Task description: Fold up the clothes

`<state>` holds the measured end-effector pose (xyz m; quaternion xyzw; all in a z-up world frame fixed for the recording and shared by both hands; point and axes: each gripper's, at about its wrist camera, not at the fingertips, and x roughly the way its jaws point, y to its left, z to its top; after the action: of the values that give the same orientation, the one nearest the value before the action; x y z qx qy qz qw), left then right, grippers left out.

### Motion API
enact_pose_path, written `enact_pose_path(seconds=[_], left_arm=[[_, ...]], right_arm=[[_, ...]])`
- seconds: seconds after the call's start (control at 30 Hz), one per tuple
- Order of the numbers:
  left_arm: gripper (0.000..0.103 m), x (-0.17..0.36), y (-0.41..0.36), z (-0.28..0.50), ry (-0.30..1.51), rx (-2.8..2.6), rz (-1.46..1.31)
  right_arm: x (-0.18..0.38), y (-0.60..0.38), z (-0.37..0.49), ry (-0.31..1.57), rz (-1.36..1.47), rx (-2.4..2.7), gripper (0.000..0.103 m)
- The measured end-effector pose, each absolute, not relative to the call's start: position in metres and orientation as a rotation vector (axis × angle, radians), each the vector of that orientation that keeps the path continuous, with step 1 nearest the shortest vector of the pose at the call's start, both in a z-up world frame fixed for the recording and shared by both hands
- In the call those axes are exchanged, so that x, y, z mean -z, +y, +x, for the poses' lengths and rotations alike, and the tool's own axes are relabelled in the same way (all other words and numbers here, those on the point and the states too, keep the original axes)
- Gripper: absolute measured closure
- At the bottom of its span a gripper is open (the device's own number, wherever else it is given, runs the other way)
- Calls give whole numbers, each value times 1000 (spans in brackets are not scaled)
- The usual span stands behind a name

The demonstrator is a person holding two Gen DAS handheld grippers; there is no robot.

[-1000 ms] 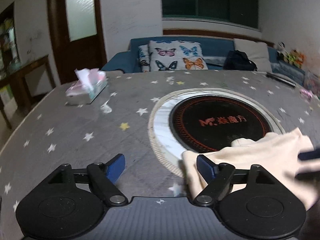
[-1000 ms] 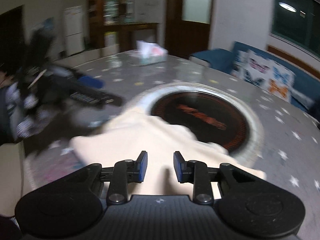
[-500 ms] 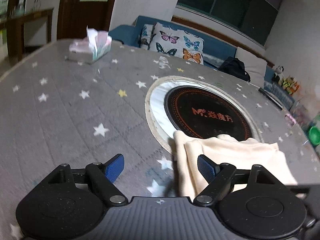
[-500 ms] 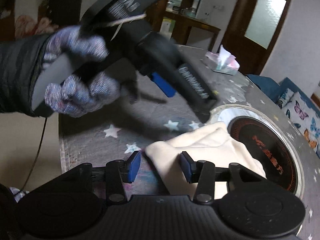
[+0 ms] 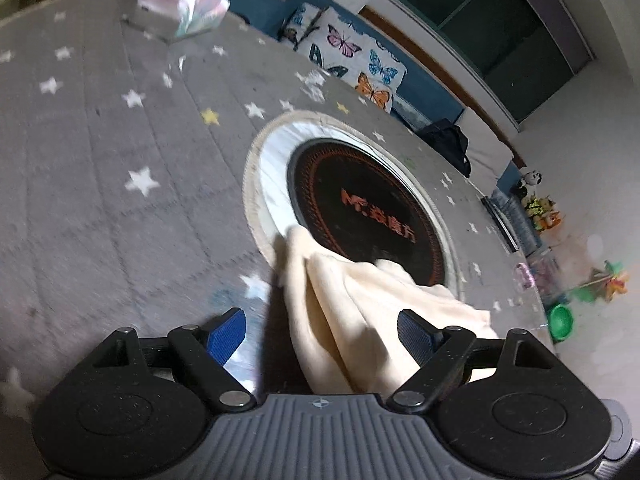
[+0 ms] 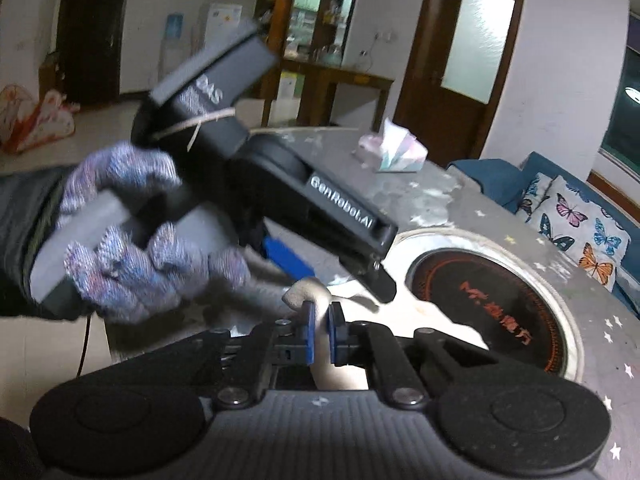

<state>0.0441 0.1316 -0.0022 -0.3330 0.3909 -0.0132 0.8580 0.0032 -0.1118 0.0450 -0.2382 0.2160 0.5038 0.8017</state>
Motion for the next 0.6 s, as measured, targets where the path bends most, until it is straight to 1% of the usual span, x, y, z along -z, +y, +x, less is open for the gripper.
enact_pose_path(seconds=[0.03, 0.1, 0.13, 0.17, 0.2, 0.23, 0.27, 0.37, 0.6], left_arm=[[20, 3, 130, 45, 826, 39, -722], [30, 7, 128, 49, 835, 62, -763], [41, 9, 127, 50, 842, 71, -781], [55, 12, 125, 52, 849, 78, -796], [63, 15, 124, 54, 857, 85, -811], [78, 18, 123, 56, 863, 90, -823], [83, 19, 123, 56, 867, 87, -827], [87, 22, 123, 56, 873, 71, -818], [87, 22, 122, 55, 869, 67, -806]], right_arm=[[-47, -114, 4, 462, -498, -1079, 97], [-49, -117, 7, 463, -476, -1081, 97], [-50, -119, 8, 463, -465, -1082, 97], [-50, -120, 8, 464, -456, -1084, 97], [-50, -121, 8, 466, -448, -1088, 97], [-49, -122, 8, 470, -445, -1094, 97], [-49, -123, 7, 475, -443, -1103, 97], [-47, -131, 10, 491, -403, -1106, 96], [-39, -179, 58, 578, -320, -928, 95]])
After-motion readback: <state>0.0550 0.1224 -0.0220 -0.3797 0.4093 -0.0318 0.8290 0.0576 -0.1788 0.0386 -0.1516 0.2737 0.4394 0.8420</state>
